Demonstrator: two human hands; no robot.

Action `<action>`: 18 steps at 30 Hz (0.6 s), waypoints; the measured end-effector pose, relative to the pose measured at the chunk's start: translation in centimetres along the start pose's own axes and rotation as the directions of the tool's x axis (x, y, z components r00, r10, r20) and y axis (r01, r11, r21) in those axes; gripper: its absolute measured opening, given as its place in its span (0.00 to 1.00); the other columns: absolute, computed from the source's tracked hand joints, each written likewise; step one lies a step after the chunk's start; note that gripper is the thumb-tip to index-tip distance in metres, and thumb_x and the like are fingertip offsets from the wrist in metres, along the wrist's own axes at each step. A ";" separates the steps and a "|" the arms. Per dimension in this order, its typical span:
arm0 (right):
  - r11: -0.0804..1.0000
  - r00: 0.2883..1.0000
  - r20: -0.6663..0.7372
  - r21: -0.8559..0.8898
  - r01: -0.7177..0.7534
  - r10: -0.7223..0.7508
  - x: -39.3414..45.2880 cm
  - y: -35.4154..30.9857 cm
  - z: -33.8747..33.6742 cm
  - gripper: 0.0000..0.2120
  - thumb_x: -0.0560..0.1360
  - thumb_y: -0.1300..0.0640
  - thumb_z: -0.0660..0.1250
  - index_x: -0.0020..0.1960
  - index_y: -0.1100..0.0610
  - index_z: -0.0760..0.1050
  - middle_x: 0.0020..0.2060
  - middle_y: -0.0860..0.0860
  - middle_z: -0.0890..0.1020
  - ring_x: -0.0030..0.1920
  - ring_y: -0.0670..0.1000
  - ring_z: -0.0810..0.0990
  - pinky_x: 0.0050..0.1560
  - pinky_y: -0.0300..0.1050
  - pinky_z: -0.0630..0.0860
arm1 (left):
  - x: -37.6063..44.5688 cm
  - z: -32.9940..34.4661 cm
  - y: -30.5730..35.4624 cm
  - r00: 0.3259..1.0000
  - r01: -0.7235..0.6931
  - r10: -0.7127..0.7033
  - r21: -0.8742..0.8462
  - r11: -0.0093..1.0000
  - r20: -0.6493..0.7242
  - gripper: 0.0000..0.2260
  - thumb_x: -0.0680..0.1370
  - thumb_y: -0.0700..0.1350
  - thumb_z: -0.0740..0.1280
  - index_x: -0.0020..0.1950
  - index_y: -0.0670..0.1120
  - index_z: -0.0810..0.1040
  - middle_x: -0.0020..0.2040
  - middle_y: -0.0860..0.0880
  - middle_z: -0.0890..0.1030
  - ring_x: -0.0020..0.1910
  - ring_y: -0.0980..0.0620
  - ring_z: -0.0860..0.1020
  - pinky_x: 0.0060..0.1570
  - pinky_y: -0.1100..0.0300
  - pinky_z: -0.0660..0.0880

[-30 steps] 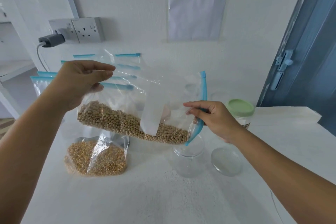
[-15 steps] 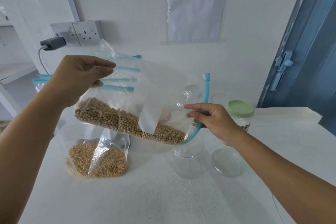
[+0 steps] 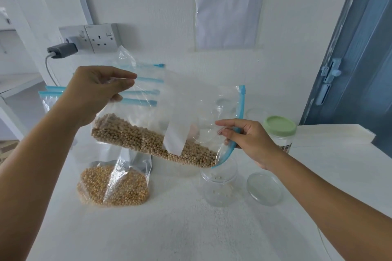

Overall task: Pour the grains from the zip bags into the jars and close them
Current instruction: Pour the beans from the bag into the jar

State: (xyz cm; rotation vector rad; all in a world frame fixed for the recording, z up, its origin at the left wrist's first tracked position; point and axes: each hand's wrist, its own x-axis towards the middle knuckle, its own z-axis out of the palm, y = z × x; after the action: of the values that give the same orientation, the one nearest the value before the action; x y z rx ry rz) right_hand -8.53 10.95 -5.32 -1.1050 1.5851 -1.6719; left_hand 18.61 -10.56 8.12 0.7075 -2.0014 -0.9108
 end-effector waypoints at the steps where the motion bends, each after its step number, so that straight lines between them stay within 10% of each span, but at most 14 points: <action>1: 1.000 1.000 -0.003 0.001 0.003 -0.003 0.0 0.0 0.0 0.13 0.80 0.65 0.70 0.58 0.50 0.86 0.46 0.53 0.88 0.39 0.48 0.82 0.49 0.43 0.83 | 0.0 0.1 0.1 1.000 -0.001 0.001 0.006 1.000 -0.003 0.07 0.76 0.47 0.76 0.48 0.60 0.88 0.51 0.48 0.87 0.44 0.46 0.81 0.59 0.37 0.81; 18: 1.000 1.000 -0.022 0.015 0.014 -0.014 -0.3 -0.5 0.6 0.11 0.79 0.65 0.71 0.57 0.53 0.86 0.44 0.51 0.88 0.38 0.45 0.83 0.44 0.38 0.81 | -0.7 0.3 0.2 1.000 -0.001 0.001 0.017 1.000 -0.020 0.08 0.76 0.46 0.77 0.46 0.61 0.88 0.49 0.49 0.87 0.37 0.53 0.81 0.57 0.38 0.81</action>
State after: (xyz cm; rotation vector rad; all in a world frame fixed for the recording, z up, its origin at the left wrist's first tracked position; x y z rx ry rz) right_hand -7.81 10.97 -4.94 -1.0963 1.5788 -1.7081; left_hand 18.63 -9.82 7.87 0.7221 -1.9941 -0.8836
